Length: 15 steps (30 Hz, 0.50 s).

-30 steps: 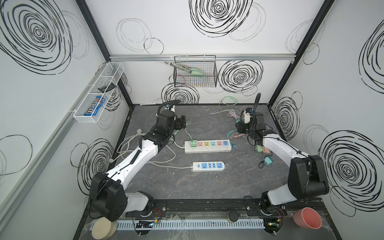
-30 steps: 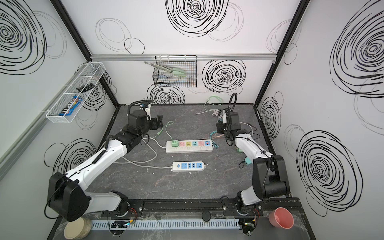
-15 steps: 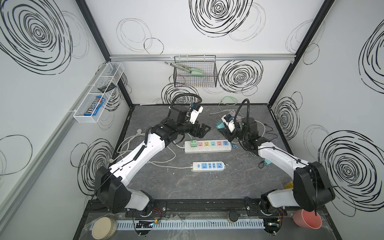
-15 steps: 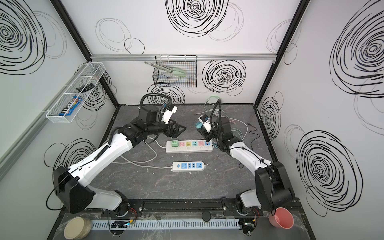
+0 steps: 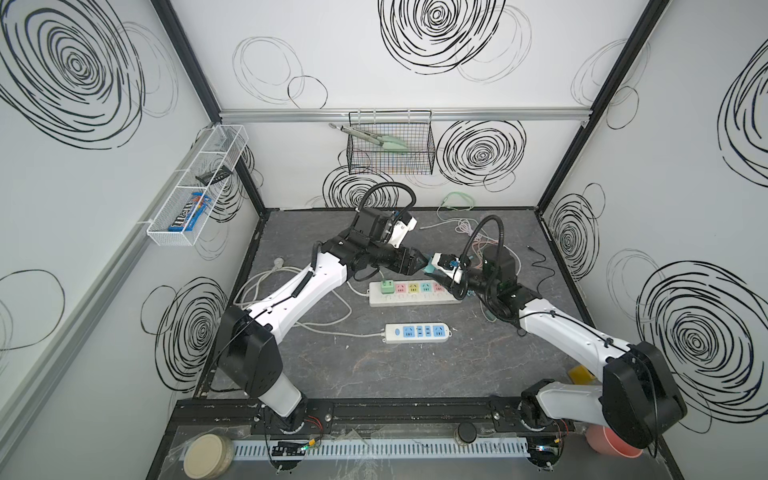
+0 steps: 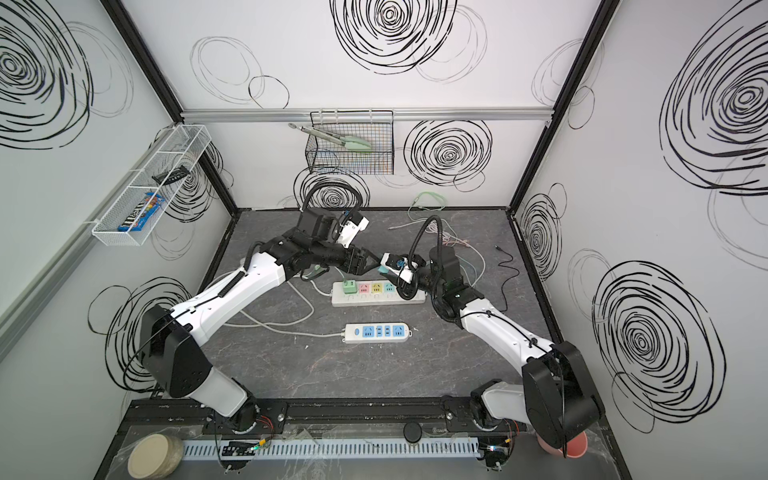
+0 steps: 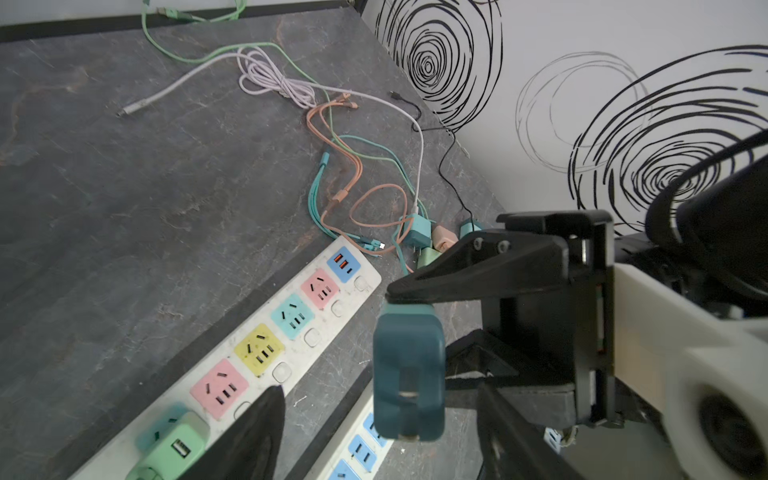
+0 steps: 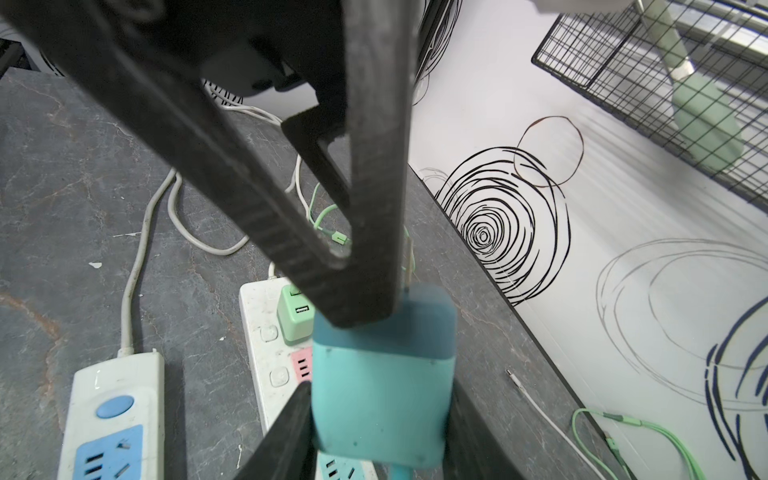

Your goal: Insert the plug

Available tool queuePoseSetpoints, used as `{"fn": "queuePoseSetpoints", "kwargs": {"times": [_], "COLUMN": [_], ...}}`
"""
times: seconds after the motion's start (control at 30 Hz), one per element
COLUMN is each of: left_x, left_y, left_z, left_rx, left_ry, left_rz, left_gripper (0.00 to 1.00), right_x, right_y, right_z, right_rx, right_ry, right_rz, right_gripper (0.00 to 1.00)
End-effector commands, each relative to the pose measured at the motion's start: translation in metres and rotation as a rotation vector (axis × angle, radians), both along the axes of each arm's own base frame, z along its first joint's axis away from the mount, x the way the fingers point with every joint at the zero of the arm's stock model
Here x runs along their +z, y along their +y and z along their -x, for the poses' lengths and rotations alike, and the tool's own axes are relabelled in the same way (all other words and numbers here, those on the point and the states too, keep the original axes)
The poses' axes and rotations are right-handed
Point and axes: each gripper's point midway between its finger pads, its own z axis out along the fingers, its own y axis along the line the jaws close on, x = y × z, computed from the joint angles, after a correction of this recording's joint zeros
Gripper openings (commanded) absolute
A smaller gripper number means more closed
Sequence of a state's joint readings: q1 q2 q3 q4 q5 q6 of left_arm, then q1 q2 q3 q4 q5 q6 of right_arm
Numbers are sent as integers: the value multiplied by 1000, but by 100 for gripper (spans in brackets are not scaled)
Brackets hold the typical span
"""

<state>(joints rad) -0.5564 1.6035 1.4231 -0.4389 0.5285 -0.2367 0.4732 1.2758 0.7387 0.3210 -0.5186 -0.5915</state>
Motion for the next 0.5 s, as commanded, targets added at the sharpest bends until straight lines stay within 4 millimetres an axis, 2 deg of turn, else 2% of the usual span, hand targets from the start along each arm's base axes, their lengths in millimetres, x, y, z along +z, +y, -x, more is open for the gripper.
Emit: {"fn": "queuePoseSetpoints", "kwargs": {"times": [0.0, 0.13, 0.33, 0.47], "left_x": [17, 11, 14, 17], "left_y": [-14, -19, -24, -27], "left_z": [2, 6, 15, 16], "left_rx": [-43, -69, -128, -137], "left_ry": [-1, 25, 13, -28], "left_rz": [64, 68, 90, 95], "left_gripper": [72, 60, 41, 14], "right_x": [21, 21, 20, 18], "right_y": [6, 8, 12, 16], "right_z": [7, 8, 13, 16], "right_rx": [48, 56, 79, 100], "right_ry": [-105, -110, -100, -73], "right_rz": [-19, -16, -19, -37], "right_gripper": [33, 33, 33, 36]}}
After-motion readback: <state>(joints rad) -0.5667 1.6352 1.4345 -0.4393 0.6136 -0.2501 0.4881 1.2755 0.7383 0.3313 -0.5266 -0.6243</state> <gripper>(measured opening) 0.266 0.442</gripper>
